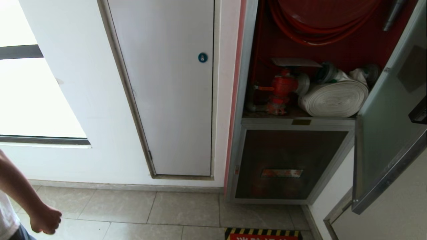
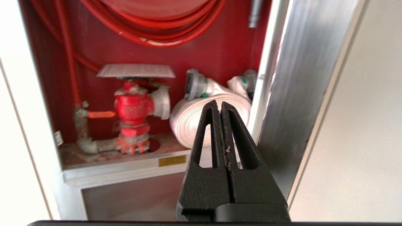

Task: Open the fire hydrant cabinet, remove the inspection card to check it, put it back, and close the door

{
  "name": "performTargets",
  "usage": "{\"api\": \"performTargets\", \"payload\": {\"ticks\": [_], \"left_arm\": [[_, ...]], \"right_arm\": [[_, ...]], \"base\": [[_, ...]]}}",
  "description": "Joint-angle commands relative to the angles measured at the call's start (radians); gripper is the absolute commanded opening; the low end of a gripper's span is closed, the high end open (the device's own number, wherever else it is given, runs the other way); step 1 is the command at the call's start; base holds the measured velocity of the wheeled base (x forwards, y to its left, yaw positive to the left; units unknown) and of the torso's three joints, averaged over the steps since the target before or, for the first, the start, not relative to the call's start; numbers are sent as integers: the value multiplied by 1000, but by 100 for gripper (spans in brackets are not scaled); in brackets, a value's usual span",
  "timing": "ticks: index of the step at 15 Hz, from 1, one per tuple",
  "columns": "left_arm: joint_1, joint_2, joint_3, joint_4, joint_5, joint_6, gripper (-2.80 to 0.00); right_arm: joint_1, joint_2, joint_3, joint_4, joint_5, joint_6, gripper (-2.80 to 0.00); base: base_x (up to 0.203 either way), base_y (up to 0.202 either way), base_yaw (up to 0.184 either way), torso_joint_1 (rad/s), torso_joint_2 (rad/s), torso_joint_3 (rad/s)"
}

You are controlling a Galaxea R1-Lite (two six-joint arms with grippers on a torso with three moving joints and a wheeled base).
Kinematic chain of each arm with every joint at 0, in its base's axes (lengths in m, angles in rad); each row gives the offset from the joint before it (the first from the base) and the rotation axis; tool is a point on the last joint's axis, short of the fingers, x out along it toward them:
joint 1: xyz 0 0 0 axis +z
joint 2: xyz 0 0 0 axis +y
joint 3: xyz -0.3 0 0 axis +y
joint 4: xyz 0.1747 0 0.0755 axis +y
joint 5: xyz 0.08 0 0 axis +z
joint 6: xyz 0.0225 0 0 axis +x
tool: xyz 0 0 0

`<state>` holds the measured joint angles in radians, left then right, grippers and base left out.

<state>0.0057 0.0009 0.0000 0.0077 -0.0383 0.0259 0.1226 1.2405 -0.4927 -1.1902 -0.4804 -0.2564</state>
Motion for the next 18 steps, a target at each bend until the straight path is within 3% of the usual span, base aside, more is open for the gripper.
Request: {"api": "performTargets", "payload": {"ticks": [1,8,18], "left_arm": [[0,1,0,0,0,0,-280],[0,1,0,0,0,0,-280],[0,1,0,0,0,0,-280]], "right_arm": [[-13,-23,8,-3,-3,-3,-280],[-118,-84,17,79,-3,-4,-280],[-203,-137,40,148,-3,-4,-280]], "base": [[0,0,0,0,0,0],[0,0,0,0,0,0],[0,0,0,0,0,0]]}}
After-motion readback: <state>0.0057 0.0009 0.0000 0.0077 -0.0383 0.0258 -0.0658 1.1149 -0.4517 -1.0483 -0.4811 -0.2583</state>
